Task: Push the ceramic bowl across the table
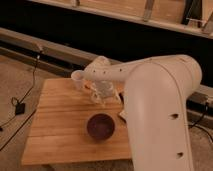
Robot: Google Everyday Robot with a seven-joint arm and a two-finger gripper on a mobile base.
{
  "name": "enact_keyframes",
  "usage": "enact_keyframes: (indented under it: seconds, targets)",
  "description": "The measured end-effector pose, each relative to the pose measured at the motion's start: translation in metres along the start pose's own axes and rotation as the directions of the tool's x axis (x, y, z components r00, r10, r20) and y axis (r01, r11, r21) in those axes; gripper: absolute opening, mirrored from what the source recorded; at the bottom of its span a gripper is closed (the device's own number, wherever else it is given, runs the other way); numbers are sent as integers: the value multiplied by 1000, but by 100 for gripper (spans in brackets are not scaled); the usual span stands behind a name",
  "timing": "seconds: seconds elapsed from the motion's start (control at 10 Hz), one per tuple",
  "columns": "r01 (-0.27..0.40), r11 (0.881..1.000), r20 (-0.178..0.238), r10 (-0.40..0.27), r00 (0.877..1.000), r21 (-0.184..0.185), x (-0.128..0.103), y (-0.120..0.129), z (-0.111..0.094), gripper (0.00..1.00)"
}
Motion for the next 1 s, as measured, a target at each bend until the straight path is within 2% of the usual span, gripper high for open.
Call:
enact_keyframes:
  seconds: [0.2,0.4,0.7,1.0]
  targets:
    - [1,1000,-22,0,1000,2,0,6,10,65]
    - [-5,1000,-42,4,999,-11,2,10,18,65]
    - [17,1000,-69,-18,997,-21,6,17,28,65]
    - [53,998,-99,-54,994,-19,21,21,32,65]
